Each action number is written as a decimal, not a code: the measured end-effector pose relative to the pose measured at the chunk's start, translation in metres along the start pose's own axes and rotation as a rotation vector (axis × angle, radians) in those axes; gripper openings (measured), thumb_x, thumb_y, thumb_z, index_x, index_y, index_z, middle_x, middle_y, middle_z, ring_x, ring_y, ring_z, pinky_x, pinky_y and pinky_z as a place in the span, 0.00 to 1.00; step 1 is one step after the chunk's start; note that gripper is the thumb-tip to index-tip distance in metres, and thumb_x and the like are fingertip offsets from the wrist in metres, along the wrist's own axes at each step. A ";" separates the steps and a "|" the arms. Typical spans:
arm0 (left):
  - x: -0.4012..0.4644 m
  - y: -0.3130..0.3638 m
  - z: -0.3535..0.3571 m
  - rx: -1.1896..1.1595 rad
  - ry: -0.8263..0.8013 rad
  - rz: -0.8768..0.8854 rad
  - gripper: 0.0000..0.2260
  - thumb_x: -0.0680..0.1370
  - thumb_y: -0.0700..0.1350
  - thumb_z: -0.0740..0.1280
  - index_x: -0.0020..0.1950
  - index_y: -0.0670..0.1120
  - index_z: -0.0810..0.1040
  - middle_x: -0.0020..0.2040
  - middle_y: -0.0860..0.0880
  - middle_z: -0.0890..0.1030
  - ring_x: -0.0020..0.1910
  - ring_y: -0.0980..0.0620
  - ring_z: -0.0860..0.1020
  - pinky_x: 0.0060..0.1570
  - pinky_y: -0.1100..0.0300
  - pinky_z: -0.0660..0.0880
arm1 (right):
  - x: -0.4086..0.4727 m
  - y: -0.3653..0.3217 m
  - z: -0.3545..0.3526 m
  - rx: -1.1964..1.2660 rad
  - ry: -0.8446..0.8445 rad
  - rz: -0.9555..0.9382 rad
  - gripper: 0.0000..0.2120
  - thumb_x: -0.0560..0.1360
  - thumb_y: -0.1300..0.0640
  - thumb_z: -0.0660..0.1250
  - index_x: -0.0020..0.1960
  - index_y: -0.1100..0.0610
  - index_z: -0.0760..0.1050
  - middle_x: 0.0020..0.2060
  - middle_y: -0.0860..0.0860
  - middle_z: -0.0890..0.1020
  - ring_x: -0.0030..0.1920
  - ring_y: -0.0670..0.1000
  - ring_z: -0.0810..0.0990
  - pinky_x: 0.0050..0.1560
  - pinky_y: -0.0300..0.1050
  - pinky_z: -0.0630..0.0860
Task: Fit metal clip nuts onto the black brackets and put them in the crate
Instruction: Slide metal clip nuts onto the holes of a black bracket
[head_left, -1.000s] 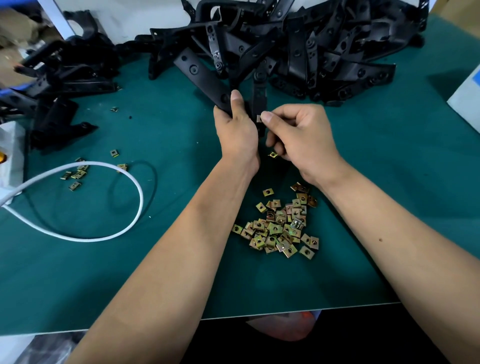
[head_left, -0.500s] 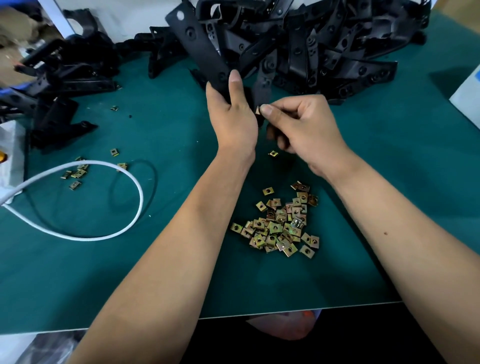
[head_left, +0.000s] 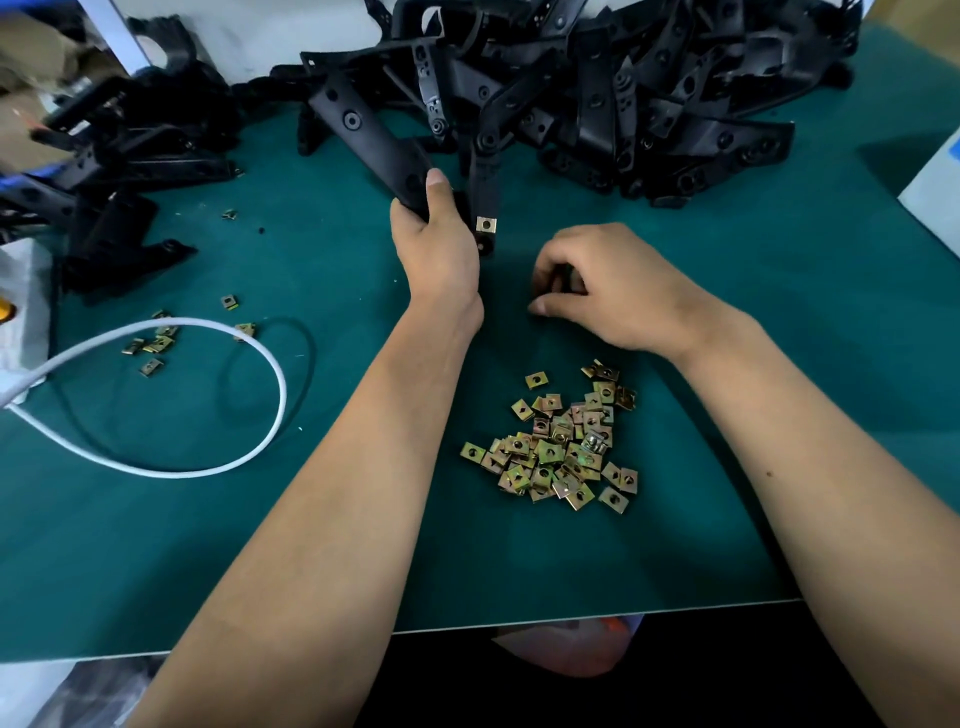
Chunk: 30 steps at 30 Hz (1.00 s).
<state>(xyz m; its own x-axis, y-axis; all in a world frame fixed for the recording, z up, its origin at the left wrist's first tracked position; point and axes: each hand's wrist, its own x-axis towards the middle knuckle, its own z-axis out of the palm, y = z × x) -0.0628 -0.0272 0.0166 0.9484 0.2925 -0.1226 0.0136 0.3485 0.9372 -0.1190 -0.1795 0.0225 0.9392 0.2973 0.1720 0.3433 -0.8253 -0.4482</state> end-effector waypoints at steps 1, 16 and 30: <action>-0.001 0.001 0.000 -0.002 0.000 -0.009 0.09 0.85 0.51 0.62 0.50 0.48 0.73 0.52 0.47 0.80 0.50 0.48 0.77 0.62 0.40 0.77 | 0.000 0.000 0.001 -0.010 0.020 0.009 0.07 0.74 0.53 0.78 0.46 0.53 0.80 0.39 0.44 0.78 0.36 0.39 0.74 0.40 0.43 0.70; -0.011 0.002 0.004 0.029 -0.114 -0.069 0.07 0.84 0.49 0.64 0.50 0.48 0.75 0.48 0.46 0.81 0.45 0.47 0.79 0.47 0.51 0.77 | 0.002 -0.012 0.004 1.104 0.448 0.176 0.04 0.81 0.63 0.67 0.51 0.58 0.81 0.42 0.53 0.85 0.42 0.53 0.85 0.42 0.44 0.81; -0.014 0.006 0.001 0.033 -0.159 -0.085 0.05 0.84 0.46 0.65 0.49 0.48 0.75 0.38 0.52 0.80 0.31 0.56 0.77 0.30 0.62 0.73 | 0.002 -0.016 0.005 0.971 0.537 0.191 0.10 0.76 0.69 0.72 0.57 0.62 0.81 0.41 0.57 0.86 0.40 0.54 0.87 0.41 0.42 0.81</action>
<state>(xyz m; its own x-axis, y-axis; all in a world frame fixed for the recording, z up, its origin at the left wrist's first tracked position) -0.0761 -0.0297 0.0246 0.9814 0.1181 -0.1515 0.1041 0.3359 0.9361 -0.1228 -0.1628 0.0255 0.9321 -0.2329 0.2775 0.2755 -0.0419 -0.9604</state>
